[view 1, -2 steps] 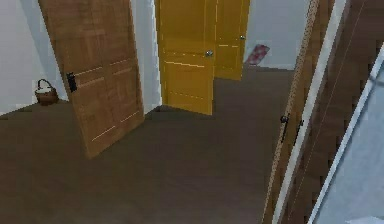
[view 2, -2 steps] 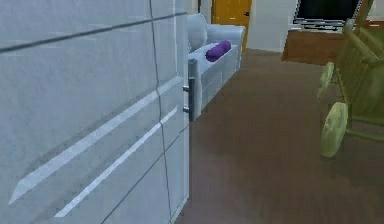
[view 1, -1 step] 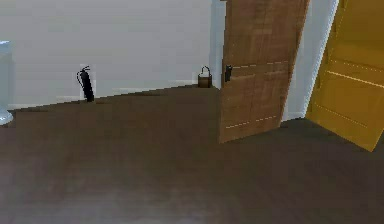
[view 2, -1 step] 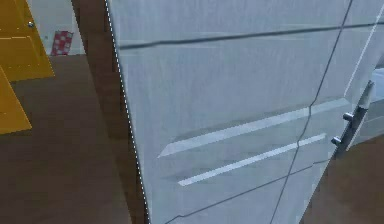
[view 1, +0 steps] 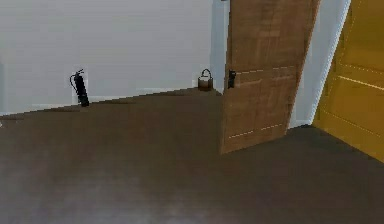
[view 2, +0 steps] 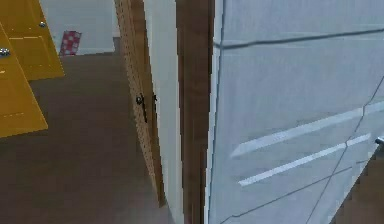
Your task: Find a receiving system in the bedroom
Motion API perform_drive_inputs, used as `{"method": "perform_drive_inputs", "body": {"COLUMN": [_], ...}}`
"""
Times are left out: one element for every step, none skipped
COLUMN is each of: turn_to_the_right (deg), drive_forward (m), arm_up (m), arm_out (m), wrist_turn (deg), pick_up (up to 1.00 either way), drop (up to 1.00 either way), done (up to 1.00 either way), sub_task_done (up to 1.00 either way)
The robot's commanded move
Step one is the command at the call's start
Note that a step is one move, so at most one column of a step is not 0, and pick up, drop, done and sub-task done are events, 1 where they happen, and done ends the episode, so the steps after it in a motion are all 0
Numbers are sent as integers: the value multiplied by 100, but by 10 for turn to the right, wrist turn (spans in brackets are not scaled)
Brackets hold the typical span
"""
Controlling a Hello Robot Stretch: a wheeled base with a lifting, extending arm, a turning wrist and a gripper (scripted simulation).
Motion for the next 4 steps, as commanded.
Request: {"method": "perform_drive_inputs", "body": {"turn_to_the_right": [300, 30, 0, 300], "drive_forward": [0, 0, 60, 0], "arm_up": [0, 0, 0, 0], "arm_out": [0, 0, 0, 0], "wrist_turn": [0, 0, 0, 0], "pick_up": [0, 0, 0, 0], "drop": [0, 0, 0, 0], "done": [0, 0, 0, 0], "sub_task_done": [0, 0, 0, 0]}}
